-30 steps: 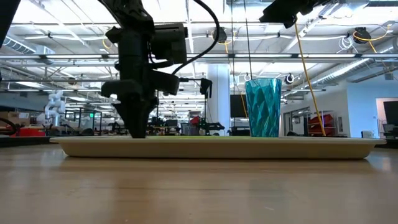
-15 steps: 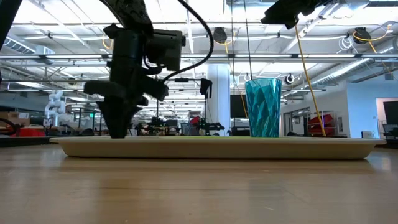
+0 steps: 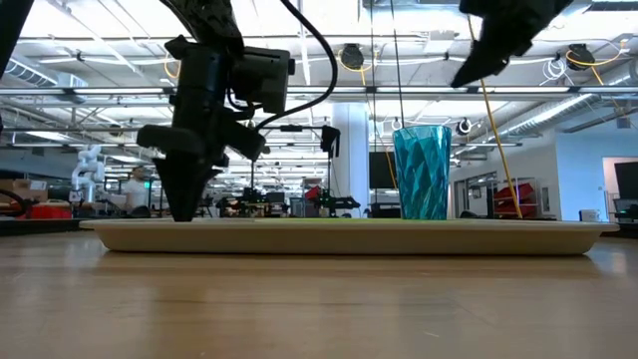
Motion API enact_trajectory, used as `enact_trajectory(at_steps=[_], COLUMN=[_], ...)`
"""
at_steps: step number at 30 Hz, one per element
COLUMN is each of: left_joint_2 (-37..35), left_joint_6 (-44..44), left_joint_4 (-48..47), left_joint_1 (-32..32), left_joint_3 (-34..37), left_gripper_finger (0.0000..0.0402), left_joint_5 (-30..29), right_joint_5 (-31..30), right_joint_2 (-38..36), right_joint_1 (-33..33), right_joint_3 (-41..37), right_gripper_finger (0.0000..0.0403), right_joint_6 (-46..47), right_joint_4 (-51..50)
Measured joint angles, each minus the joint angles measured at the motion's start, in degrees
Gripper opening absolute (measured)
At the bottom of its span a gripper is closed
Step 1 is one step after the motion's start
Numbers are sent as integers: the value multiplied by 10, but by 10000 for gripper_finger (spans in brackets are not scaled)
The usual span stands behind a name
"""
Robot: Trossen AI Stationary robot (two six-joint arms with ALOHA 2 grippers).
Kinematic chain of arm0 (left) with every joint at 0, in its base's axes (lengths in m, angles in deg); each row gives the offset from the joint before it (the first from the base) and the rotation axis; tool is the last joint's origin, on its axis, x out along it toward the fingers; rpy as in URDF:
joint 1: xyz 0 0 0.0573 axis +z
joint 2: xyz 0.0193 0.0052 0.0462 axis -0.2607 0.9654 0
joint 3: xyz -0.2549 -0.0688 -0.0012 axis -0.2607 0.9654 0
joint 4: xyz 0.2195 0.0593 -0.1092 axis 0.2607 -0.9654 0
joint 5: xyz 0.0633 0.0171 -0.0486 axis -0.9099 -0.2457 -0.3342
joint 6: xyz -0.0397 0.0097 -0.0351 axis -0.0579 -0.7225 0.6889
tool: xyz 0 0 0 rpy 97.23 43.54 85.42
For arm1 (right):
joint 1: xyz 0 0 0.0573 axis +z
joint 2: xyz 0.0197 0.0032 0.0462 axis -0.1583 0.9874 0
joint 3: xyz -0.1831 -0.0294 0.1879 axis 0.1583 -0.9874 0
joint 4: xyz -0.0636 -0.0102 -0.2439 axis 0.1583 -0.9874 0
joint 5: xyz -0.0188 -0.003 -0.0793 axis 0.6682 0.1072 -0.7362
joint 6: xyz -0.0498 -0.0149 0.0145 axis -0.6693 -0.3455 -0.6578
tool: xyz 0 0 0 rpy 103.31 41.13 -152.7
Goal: Pick and place plate/cup/fork/spoon on tray
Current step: Put the light green plate on the light brown serving tray to the bottom left of the blue glass
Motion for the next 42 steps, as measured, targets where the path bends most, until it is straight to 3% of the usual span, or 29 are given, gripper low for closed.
enact_trajectory(at_steps=[15, 26, 32, 37, 42], left_joint_2=[0, 0, 0, 0, 0], left_joint_6=[73, 63, 42, 32, 32], left_joint_4=[1, 55, 70, 74, 74], left_joint_1=[-56, -110, -114, -106, -102], left_joint_3=[0, 0, 0, 0, 0], left_gripper_finger=[124, 124, 124, 124, 124], left_joint_5=[36, 36, 13, -7, -10], right_joint_5=[-8, -4, -3, 43, 53], right_joint_2=[0, 0, 0, 0, 0], right_joint_1=[0, 0, 0, 1, 1], right_joint_3=[-2, -117, -185, -250, -297], right_gripper_finger=[137, 137, 137, 137, 137], right_joint_6=[198, 378, 416, 427, 455], right_joint_4=[-178, -177, -78, 52, 104])
